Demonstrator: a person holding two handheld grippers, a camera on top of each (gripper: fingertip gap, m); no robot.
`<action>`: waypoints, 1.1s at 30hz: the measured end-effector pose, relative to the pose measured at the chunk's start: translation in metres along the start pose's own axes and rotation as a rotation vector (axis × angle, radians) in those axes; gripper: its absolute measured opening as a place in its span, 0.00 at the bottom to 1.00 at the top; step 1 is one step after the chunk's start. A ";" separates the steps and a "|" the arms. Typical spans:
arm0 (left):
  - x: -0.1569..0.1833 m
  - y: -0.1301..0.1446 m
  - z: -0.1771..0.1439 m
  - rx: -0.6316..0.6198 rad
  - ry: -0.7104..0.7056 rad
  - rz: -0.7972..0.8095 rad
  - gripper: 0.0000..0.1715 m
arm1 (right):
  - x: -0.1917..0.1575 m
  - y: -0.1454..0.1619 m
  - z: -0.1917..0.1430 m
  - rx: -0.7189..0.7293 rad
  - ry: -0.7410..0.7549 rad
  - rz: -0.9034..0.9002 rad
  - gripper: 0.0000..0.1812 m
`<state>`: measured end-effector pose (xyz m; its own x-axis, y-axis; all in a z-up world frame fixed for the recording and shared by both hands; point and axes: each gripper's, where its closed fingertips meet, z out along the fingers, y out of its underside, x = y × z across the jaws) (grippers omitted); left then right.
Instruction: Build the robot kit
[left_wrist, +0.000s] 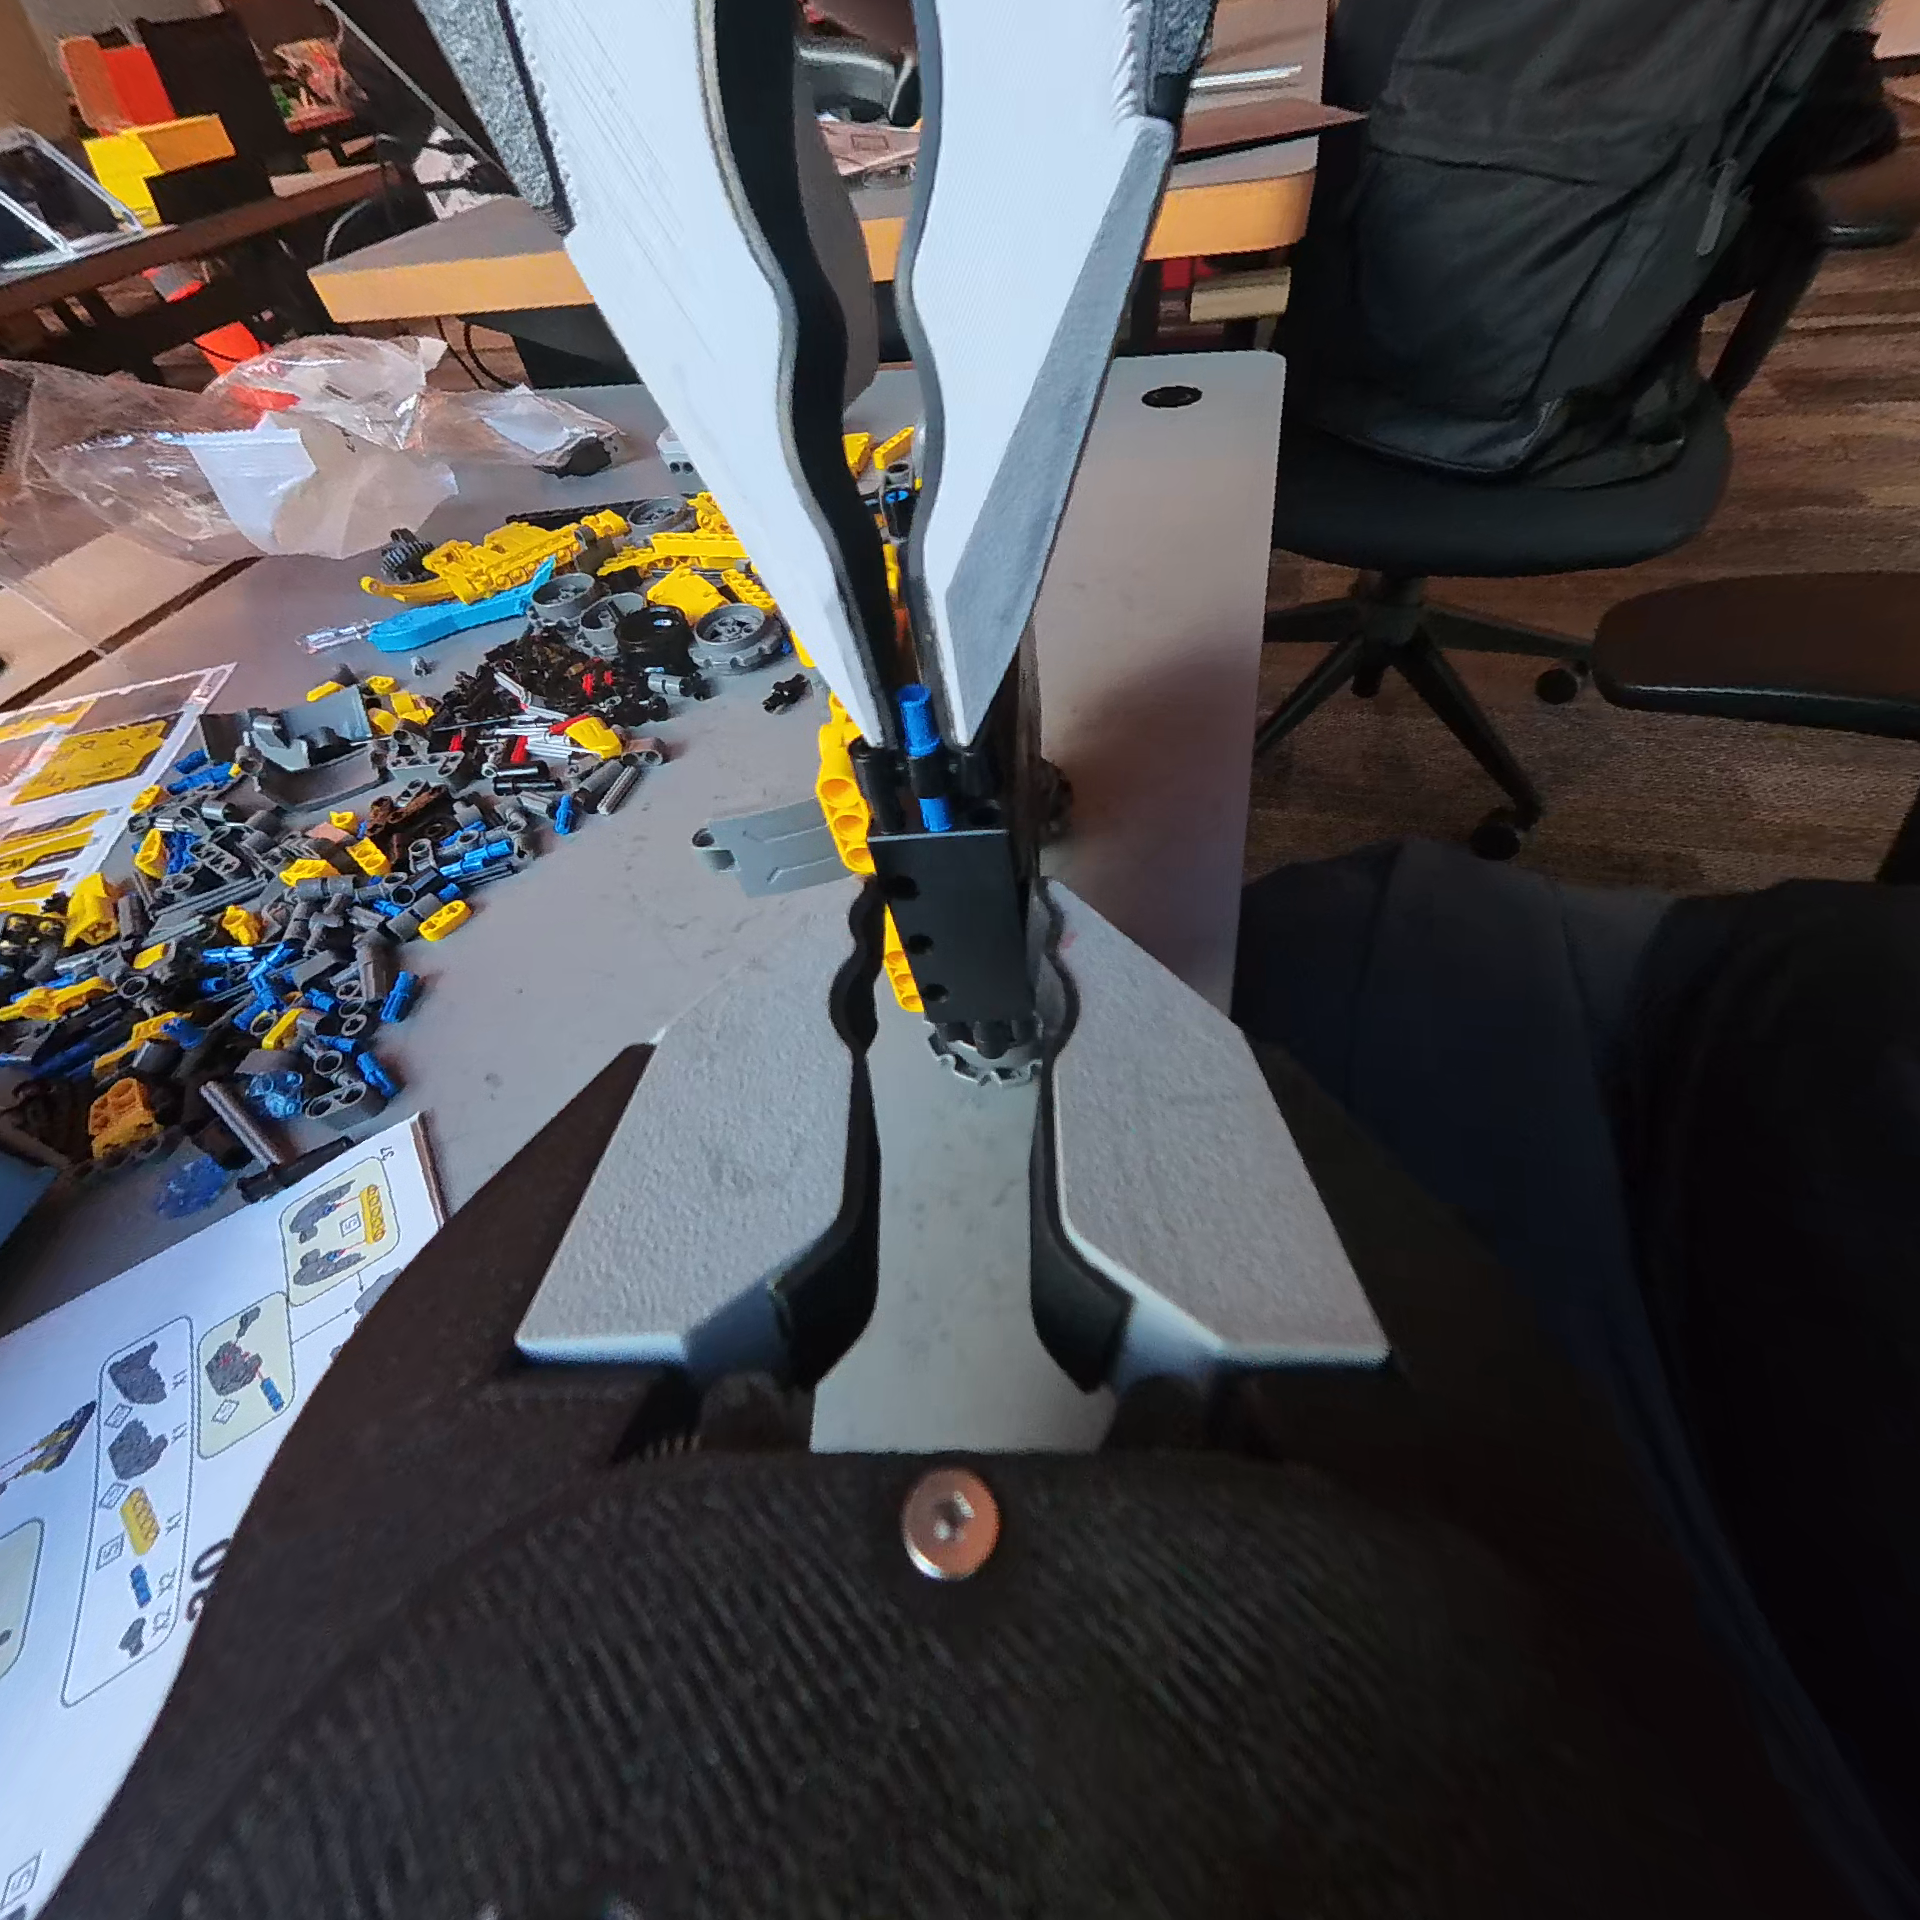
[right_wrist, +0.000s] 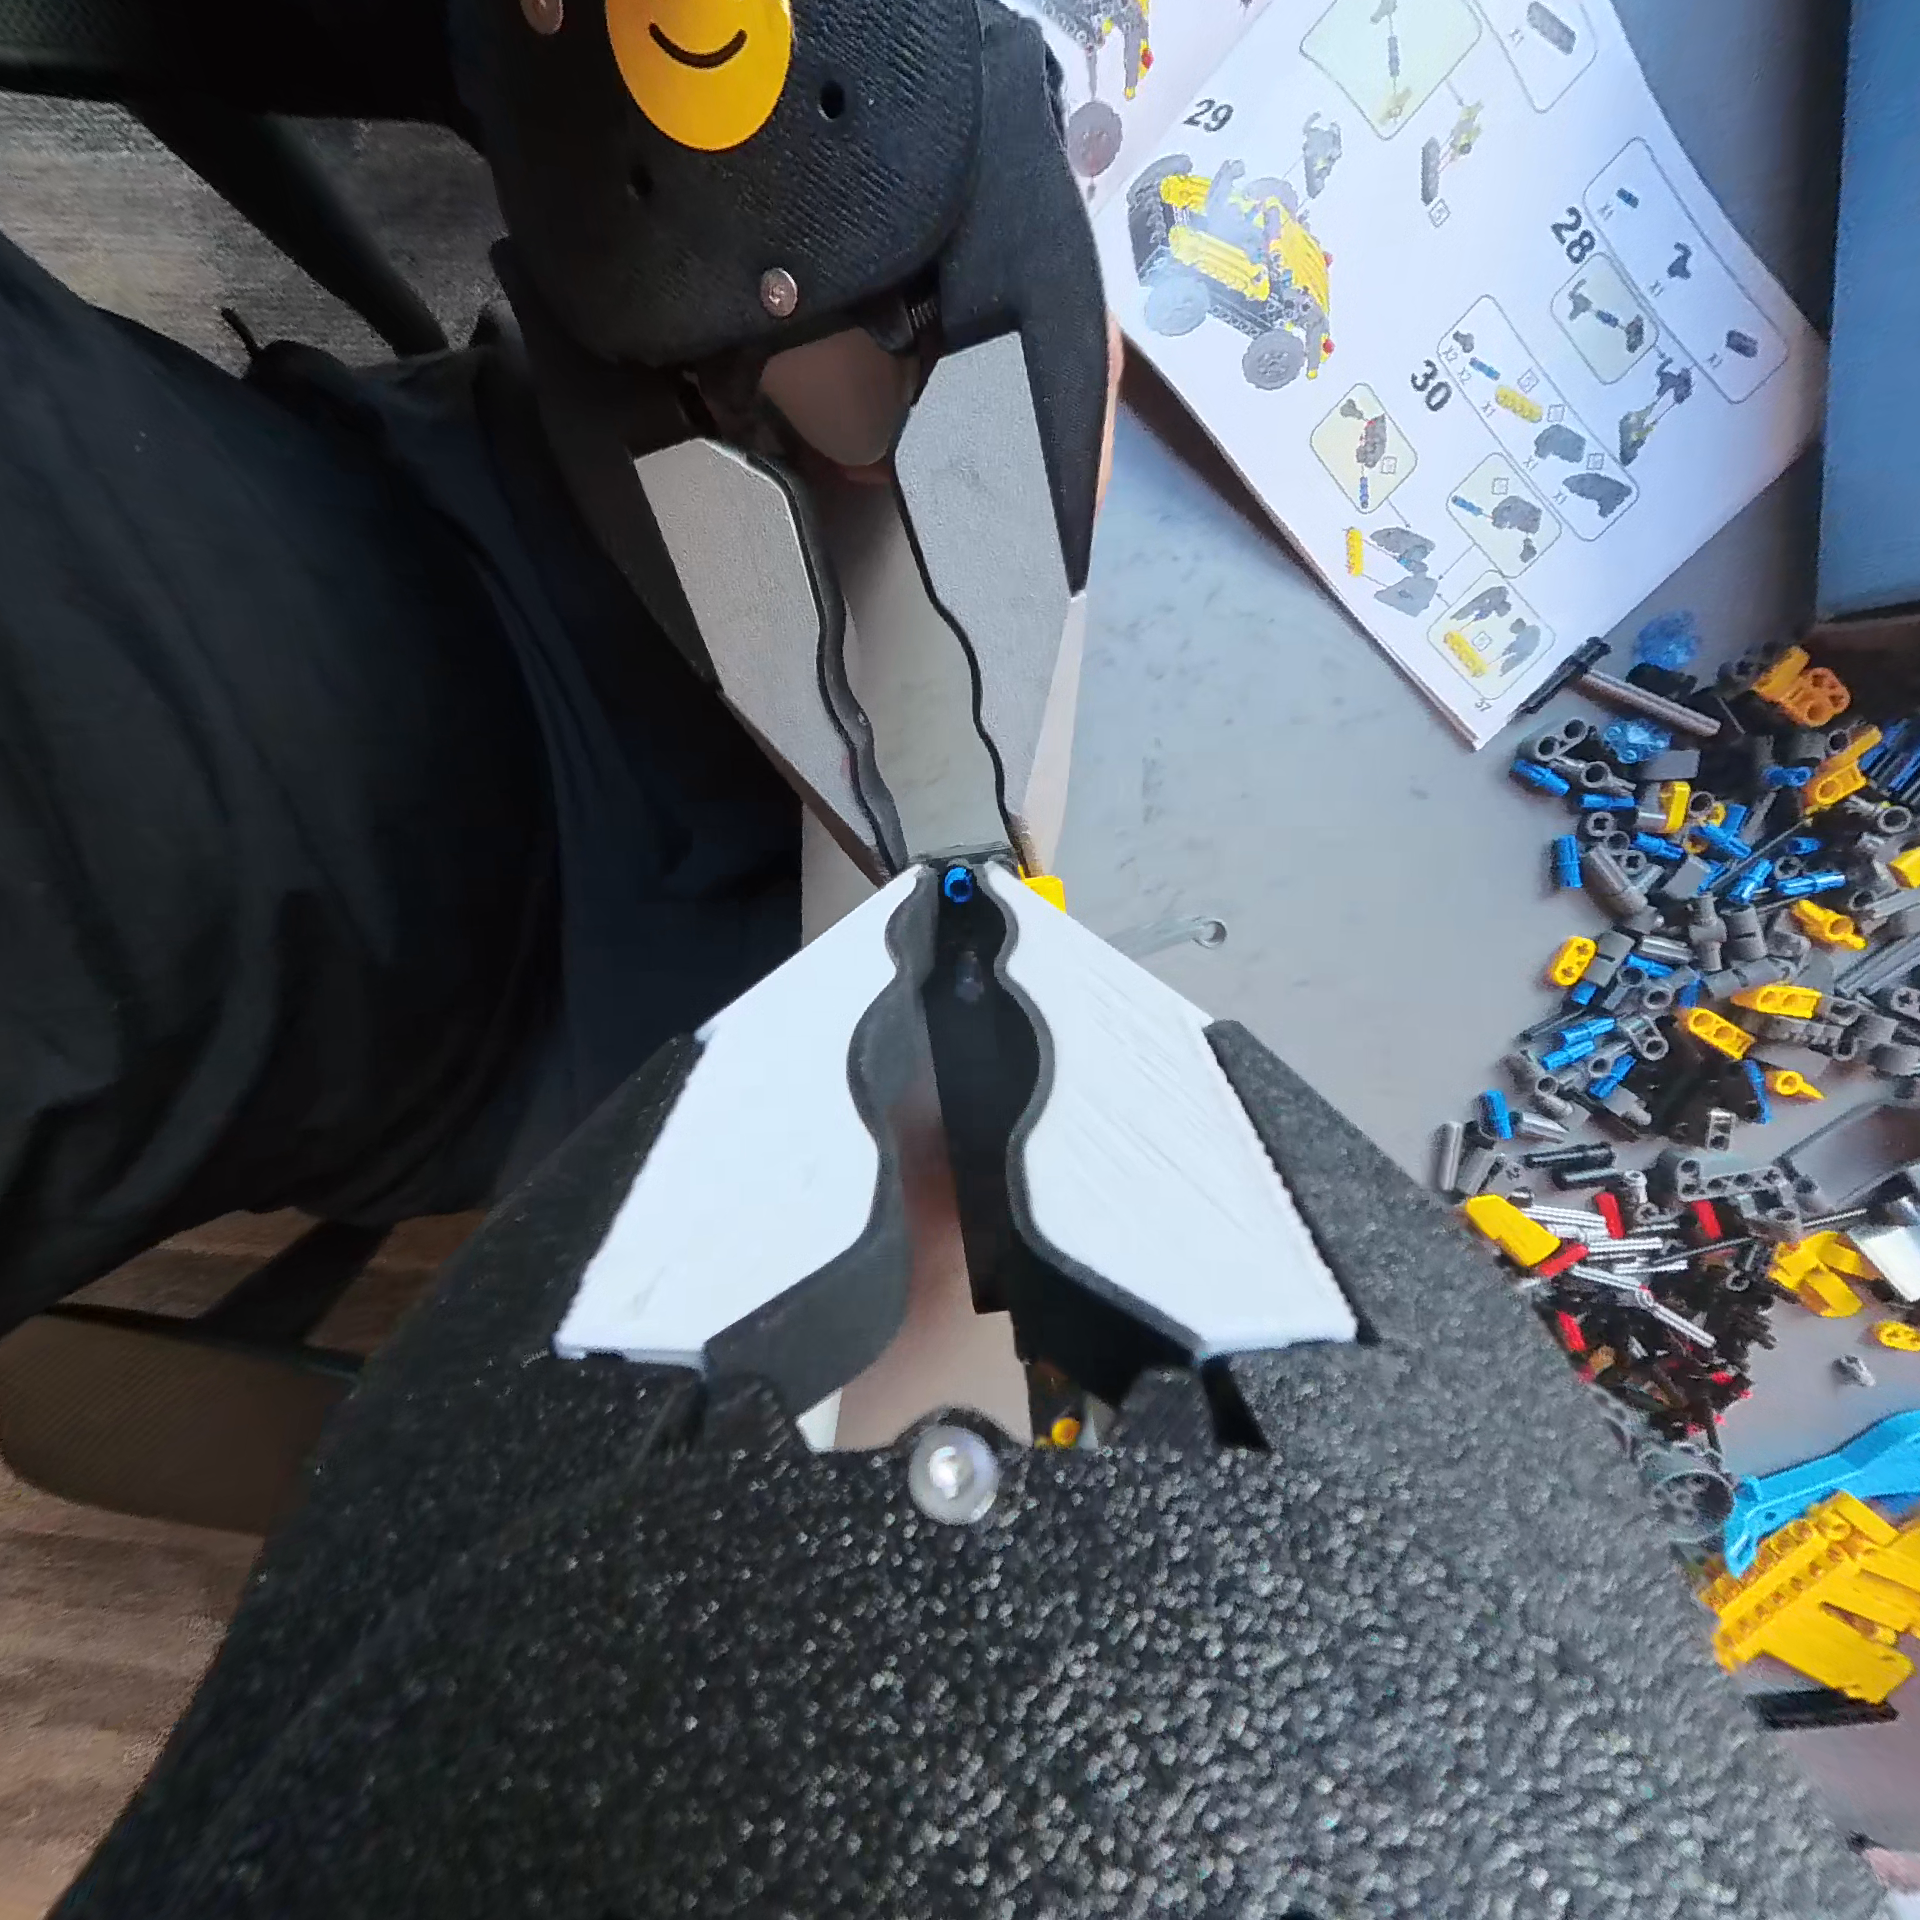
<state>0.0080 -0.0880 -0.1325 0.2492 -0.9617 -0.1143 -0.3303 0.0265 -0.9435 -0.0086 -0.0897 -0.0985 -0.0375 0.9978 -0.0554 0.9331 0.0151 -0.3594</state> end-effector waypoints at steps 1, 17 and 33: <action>0.001 0.000 0.000 -0.001 -0.003 0.008 0.13 | 0.000 0.000 0.000 -0.008 0.002 -0.002 0.04; 0.001 0.000 0.000 -0.046 -0.035 0.042 0.13 | -0.004 0.003 0.000 -0.125 -0.028 0.102 0.03; 0.004 -0.001 0.003 -0.002 0.005 0.031 0.13 | -0.003 -0.007 -0.013 -0.089 0.049 0.057 0.02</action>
<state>0.0122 -0.0906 -0.1327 0.2339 -0.9618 -0.1421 -0.3393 0.0562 -0.9390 -0.0099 -0.0915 -0.0834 0.0318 0.9991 -0.0268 0.9613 -0.0379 -0.2728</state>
